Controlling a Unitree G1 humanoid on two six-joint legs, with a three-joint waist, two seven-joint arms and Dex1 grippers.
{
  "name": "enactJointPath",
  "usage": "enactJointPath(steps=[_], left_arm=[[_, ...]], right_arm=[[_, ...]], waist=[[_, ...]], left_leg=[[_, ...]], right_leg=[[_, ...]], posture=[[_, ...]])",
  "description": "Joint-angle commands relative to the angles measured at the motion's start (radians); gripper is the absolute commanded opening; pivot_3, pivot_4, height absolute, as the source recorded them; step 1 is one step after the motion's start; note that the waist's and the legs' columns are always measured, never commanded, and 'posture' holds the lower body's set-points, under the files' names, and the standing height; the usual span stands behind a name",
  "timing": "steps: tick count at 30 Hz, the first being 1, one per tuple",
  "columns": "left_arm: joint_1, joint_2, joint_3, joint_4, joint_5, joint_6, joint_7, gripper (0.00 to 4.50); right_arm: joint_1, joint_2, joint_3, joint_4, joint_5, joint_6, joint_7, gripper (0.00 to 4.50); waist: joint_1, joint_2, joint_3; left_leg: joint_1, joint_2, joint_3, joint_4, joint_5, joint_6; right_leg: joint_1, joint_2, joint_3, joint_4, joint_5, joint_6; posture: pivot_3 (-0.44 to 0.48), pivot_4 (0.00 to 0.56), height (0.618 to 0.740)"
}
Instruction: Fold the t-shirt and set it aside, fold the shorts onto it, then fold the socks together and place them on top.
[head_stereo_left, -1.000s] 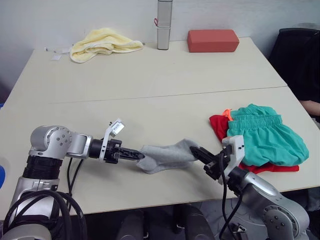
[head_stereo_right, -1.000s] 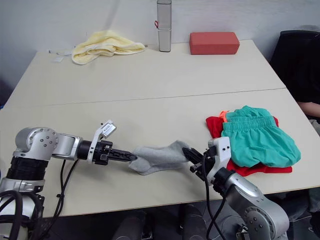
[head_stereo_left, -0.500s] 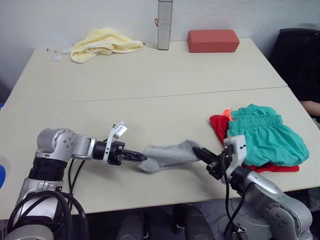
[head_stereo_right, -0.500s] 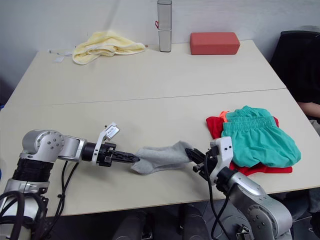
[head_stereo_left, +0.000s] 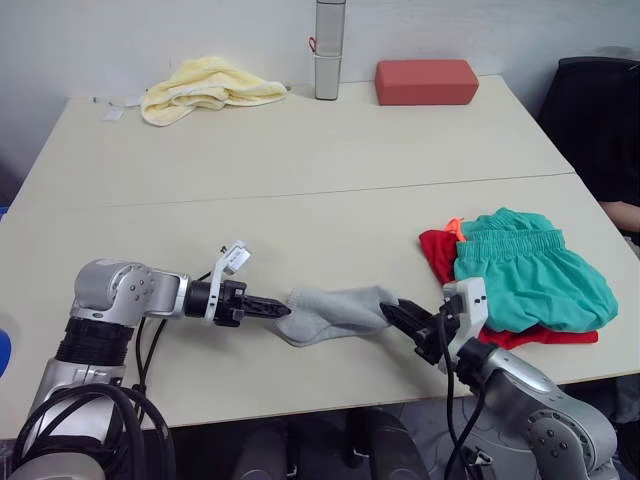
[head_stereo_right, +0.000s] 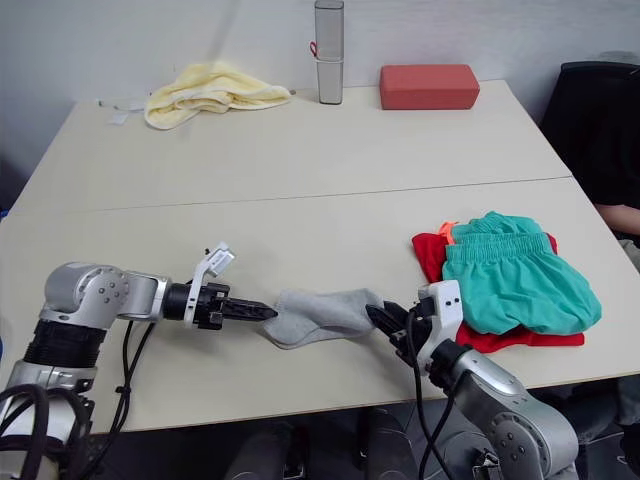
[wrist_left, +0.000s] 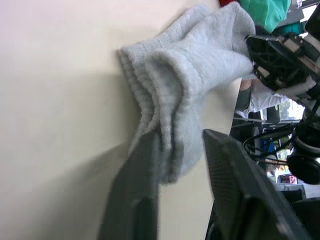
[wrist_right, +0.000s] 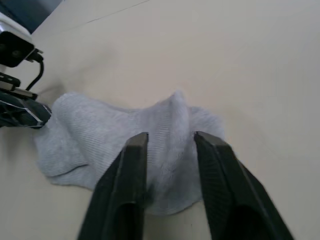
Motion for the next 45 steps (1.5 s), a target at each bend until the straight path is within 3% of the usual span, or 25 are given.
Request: enactJointPath(steps=[1,3,7,9,12,16,19,21,27,30,37,45], left_arm=[[0.015,0.023,0.04,-0.039,0.006,-0.02,-0.009,2.57],[0.032,0.057,0.043,-0.07,0.011,-0.077,-0.053,3.21],[0.053,0.075,0.117,-0.099,0.025,-0.293,-0.156,3.21],[0.079,0.091,0.117,-0.151,0.026,-0.389,-0.25,3.25],[0.118,0.053,0.105,-0.231,0.037,-0.499,-0.28,2.64],[0.186,0.001,0.0,-0.284,0.186,-0.687,-0.249,1.31],[0.222,-0.067,-0.032,-0.27,0.27,-0.758,-0.157,0.42],[0.239,-0.097,-0.049,-0.259,0.315,-0.773,-0.107,0.05],[0.3,-0.114,-0.129,-0.26,0.418,-0.794,-0.059,0.05],[0.343,-0.081,-0.162,-0.269,0.45,-0.798,-0.075,0.05],[0.359,-0.079,-0.155,-0.232,0.47,-0.829,-0.066,0.05],[0.347,-0.041,-0.154,-0.182,0.47,-0.947,-0.185,0.05]], right_arm=[[0.01,-0.045,-0.032,0.008,-0.054,-0.095,0.073,2.77],[0.011,-0.083,-0.051,0.034,-0.08,-0.144,0.132,3.5],[-0.016,-0.121,-0.087,0.054,-0.045,-0.226,0.266,3.5],[-0.038,-0.143,-0.072,0.055,-0.051,-0.265,0.343,3.09],[-0.097,-0.189,0.008,0.056,-0.091,-0.288,0.437,2.24],[-0.187,-0.199,0.14,0.088,-0.188,-0.276,0.437,0.77],[-0.245,-0.178,0.256,0.145,-0.301,-0.295,0.423,0.0],[-0.269,-0.17,0.314,0.192,-0.364,-0.313,0.421,0.0],[-0.288,-0.158,0.339,0.305,-0.471,-0.393,0.413,0.0],[-0.297,-0.175,0.315,0.348,-0.49,-0.413,0.424,0.0],[-0.322,-0.15,0.262,0.487,-0.548,-0.555,0.391,0.0],[-0.355,-0.118,0.229,0.566,-0.552,-0.665,0.404,0.0]], waist=[[0.0,0.0,0.0],[0.0,0.0,0.0],[0.002,0.0,0.0],[0.001,0.0,0.0],[0.001,0.0,0.0],[0.002,0.0,0.0],[0.003,0.0,0.0],[0.004,-0.001,0.0],[0.008,-0.001,0.0],[0.007,-0.001,-0.001],[0.004,-0.001,-0.002],[-0.001,0.0,-0.002]], left_leg=[[0.0,0.0,0.0,0.0,0.0,0.0],[0.0,0.0,0.0,0.001,0.0,0.0],[0.0,0.0,0.0,0.001,0.0,0.0],[0.001,0.0,0.0,0.001,0.0,0.0],[0.002,0.0,0.001,0.0,0.0,0.0],[0.004,0.0,0.0,0.001,0.0,0.0],[0.003,0.0,0.0,0.001,0.0,0.0],[0.003,0.0,0.0,0.001,0.001,0.001],[0.003,0.0,0.0,0.002,0.001,0.002],[0.004,0.0,-0.001,0.002,0.001,0.002],[0.007,0.0,-0.001,0.002,0.0,0.002],[0.007,0.001,-0.001,0.002,0.0,0.002]], right_leg=[[0.0,0.0,0.0,0.0,0.0,0.0],[0.0,0.0,0.0,-0.001,0.0,0.0],[0.0,0.0,0.0,0.0,0.0,0.0],[0.0,0.0,0.0,0.0,0.0,0.0],[0.002,0.0,0.0,-0.001,0.0,0.0],[0.004,0.0,0.0,-0.002,0.0,0.0],[0.005,0.0,-0.001,-0.001,0.0,0.0],[0.005,0.0,-0.001,-0.001,0.0,0.0],[0.005,-0.001,-0.002,-0.001,0.0,0.0],[0.006,-0.001,-0.002,-0.002,0.0,0.0],[0.009,-0.001,-0.002,-0.001,0.0,0.0],[0.008,-0.001,-0.002,-0.001,0.0,0.0]], posture=[[0.0,0.15,0.74],[0.0,0.15,0.74],[0.0,0.15,0.74],[0.0,0.15,0.74],[0.0,0.15,0.74],[0.0,0.15,0.74],[0.0,0.15,0.74],[0.0,0.15,0.74],[0.0,0.15,0.74],[0.0,0.15,0.74],[0.0,0.15,0.74],[0.0,0.15,0.74]])
